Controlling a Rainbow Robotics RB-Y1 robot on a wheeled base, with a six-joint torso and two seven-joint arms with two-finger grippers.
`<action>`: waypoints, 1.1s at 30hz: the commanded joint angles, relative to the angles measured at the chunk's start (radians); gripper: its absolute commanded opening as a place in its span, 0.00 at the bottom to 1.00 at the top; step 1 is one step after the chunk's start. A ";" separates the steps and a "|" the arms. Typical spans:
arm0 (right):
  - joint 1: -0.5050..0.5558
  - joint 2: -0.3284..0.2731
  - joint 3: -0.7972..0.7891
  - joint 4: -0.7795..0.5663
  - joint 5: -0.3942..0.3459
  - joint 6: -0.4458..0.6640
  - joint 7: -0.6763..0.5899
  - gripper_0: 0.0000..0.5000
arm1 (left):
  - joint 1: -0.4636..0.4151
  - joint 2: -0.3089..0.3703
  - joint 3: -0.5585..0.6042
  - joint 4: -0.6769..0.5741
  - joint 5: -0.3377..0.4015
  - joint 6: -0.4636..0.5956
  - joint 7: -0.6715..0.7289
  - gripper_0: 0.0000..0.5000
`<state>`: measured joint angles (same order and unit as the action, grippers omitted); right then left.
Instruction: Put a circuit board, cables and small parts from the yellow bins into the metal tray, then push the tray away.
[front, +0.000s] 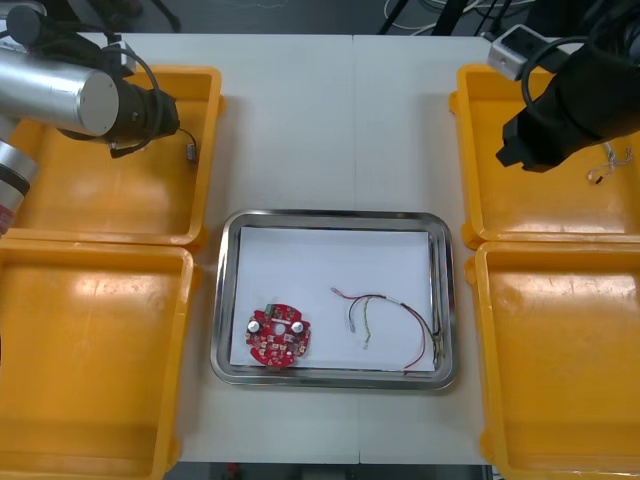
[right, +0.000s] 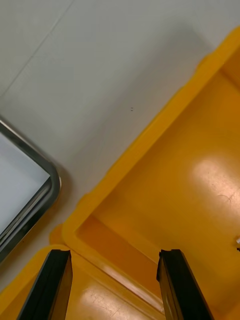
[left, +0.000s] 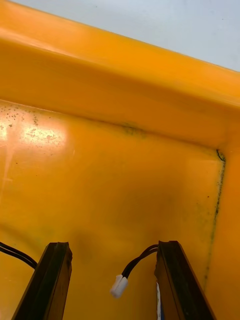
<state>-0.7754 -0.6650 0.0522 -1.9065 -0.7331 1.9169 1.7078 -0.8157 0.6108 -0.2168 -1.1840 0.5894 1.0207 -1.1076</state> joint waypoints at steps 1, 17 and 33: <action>-0.082 -0.044 -0.081 0.089 0.044 0.003 -0.040 1.00 | -0.053 -0.016 -0.006 -0.003 -0.003 -0.013 -0.031 1.00; -0.125 -0.102 -0.198 0.374 0.205 0.003 -0.059 1.00 | -0.051 -0.016 -0.036 -0.005 0.007 -0.013 -0.028 0.00; -0.134 -0.107 -0.265 0.587 0.248 -0.125 -0.103 1.00 | -0.051 0.069 -0.047 -0.074 0.112 0.137 -0.064 0.00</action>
<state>-0.8546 -0.7266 -0.1714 -1.3508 -0.4895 1.8333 1.6356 -0.8196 0.6204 -0.2427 -1.1990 0.6597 1.1244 -1.1077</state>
